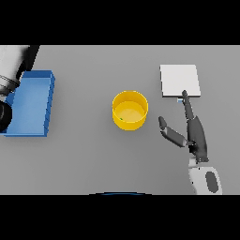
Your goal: Pick up the red beaker and tilt it to pour out 1 green nut into yellow bowl. Pick up the yellow bowl and place it on the metallic measuring scale.
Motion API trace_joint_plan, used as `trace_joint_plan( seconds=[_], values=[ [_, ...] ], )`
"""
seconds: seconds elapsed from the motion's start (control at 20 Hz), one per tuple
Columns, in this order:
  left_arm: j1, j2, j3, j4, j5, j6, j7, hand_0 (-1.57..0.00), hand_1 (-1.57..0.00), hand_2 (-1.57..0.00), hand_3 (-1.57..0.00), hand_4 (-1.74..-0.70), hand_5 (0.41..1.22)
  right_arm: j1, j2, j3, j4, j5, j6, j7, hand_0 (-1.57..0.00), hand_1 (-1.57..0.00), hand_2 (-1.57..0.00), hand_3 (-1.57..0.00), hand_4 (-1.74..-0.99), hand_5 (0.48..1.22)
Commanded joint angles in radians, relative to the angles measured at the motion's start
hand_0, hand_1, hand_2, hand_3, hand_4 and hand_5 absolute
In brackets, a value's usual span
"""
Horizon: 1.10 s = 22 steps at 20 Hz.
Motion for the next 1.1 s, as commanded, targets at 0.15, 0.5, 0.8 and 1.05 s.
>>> trace_joint_plan(
  seconds=[0.15, 0.5, 0.8, 1.05],
  values=[
    [0.078, 0.101, 0.167, 0.091, 0.228, 0.083, 0.026, -1.57, -1.57, -1.57, -1.48, -1.74, 1.221, 0.000, 0.013, -0.010, 0.006, -0.083, 0.051, -0.031, 0.00, 0.00, 0.00, 0.00, -1.083, 0.625],
    [0.269, 0.176, 0.320, 0.167, 0.484, 0.233, 0.182, -1.57, -1.57, -1.57, -1.55, -1.74, 1.221, -0.009, -0.011, -0.017, 0.015, -0.111, 0.087, -0.039, 0.00, 0.00, 0.00, 0.00, -1.157, 0.666],
    [0.395, 0.164, 0.425, 0.182, 0.641, 0.305, 0.191, -1.57, -1.57, -1.57, -1.40, -1.74, 1.221, -0.001, -0.017, 0.001, 0.023, -0.071, 0.078, -0.046, 0.00, 0.00, 0.00, 0.00, -1.192, 0.704],
    [0.494, 0.150, 0.472, 0.202, 0.730, 0.350, 0.131, -1.57, -1.57, -1.57, -1.38, -1.74, 1.221, -0.015, -0.027, -0.016, 0.043, -0.077, 0.073, -0.046, 0.00, 0.00, 0.00, 0.00, -1.205, 0.704]
  ],
)
